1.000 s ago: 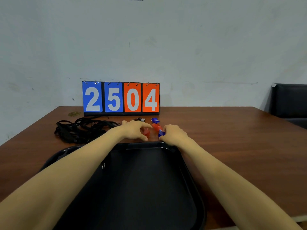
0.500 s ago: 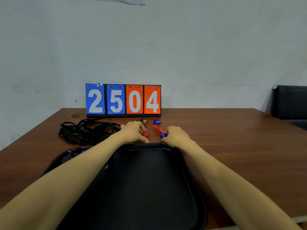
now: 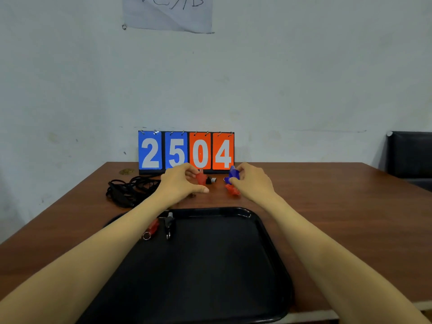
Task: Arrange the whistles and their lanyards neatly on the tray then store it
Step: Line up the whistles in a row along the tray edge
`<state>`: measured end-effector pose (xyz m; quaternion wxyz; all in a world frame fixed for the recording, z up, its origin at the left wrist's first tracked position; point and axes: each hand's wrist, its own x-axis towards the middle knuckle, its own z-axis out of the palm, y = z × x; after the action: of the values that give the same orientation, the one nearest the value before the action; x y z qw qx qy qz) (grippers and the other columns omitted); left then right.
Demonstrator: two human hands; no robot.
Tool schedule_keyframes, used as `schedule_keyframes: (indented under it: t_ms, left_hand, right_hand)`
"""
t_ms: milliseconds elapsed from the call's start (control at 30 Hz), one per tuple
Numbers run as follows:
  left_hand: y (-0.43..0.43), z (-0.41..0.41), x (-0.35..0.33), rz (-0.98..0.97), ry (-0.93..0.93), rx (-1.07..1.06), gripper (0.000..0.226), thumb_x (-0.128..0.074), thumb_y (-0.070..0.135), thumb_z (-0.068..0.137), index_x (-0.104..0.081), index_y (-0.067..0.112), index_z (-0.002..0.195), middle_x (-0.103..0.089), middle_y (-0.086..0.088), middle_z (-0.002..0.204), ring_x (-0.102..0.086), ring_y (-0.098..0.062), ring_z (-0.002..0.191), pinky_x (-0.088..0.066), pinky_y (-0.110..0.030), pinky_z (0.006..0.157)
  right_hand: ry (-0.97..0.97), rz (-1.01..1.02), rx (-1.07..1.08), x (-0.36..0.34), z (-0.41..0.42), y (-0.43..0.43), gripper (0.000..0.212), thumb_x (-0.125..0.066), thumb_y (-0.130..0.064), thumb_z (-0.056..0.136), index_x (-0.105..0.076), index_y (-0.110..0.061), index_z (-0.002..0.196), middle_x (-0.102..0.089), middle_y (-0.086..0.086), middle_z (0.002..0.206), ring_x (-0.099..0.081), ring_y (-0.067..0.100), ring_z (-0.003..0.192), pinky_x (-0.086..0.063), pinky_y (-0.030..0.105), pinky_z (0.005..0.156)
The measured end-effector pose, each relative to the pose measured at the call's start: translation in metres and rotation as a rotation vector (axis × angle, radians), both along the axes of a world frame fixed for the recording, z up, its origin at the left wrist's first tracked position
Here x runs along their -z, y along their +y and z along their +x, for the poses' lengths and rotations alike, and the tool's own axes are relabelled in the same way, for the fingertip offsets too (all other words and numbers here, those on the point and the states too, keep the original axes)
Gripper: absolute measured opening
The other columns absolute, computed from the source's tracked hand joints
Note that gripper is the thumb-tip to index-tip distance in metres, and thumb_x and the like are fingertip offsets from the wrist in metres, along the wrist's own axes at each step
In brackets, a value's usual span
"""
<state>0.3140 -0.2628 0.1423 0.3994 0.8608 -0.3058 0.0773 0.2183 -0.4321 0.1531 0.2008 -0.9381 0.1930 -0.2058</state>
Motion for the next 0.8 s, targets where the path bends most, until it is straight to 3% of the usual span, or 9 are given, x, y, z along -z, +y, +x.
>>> schedule_keyframes:
  t_ms: [233,367,533,633,800]
  left_hand:
    - [0.057,-0.052,-0.002,0.082,-0.011,0.053,0.055,-0.082,0.045,0.059,-0.062,0.023,0.105,-0.062,0.013,0.099,-0.056,-0.004,0.093,-0.044,-0.023,0.089]
    - [0.072,-0.062,0.021,0.129,0.024,0.079,0.054,-0.083,0.042,0.060,-0.064,0.022,0.106,-0.066,0.009,0.105,-0.059,-0.006,0.099,-0.047,-0.031,0.096]
    - [0.074,-0.061,0.038,0.196,-0.030,0.004,0.048,-0.079,0.049,0.063,-0.063,0.027,0.103,-0.064,0.013,0.104,-0.056,-0.009,0.107,-0.018,-0.047,0.116]
    - [0.071,-0.060,0.040,0.245,-0.064,-0.052,0.048,-0.076,0.051,0.066,-0.062,0.027,0.105,-0.064,0.012,0.107,-0.053,-0.010,0.113,-0.005,-0.048,0.116]
    - [0.064,-0.055,0.042,0.334,-0.058,-0.097,0.044,-0.075,0.050,0.068,-0.061,0.029,0.105,-0.062,0.011,0.108,-0.048,-0.013,0.119,0.003,-0.051,0.114]
  right_hand:
    - [-0.028,0.001,-0.096,-0.015,-0.040,0.044,0.035,-0.059,-0.035,0.089,-0.052,-0.017,0.119,-0.062,0.002,0.105,-0.059,0.016,0.094,-0.052,0.037,0.087]
    - [0.074,-0.016,-0.149,-0.004,-0.053,0.064,0.035,-0.059,-0.033,0.089,-0.054,-0.017,0.119,-0.062,0.000,0.106,-0.060,0.016,0.088,-0.053,0.034,0.081]
    - [0.166,-0.005,-0.183,0.009,-0.061,0.075,0.038,-0.062,-0.031,0.087,-0.051,-0.018,0.121,-0.062,0.002,0.108,-0.059,0.015,0.097,-0.052,0.032,0.084]
    - [0.197,0.003,-0.191,0.016,-0.060,0.079,0.040,-0.063,-0.031,0.086,-0.050,-0.019,0.122,-0.062,0.001,0.110,-0.059,0.016,0.100,-0.052,0.032,0.085]
    - [0.240,0.022,-0.200,0.021,-0.056,0.078,0.040,-0.063,-0.030,0.087,-0.050,-0.019,0.123,-0.061,0.003,0.115,-0.058,0.016,0.103,-0.050,0.030,0.082]
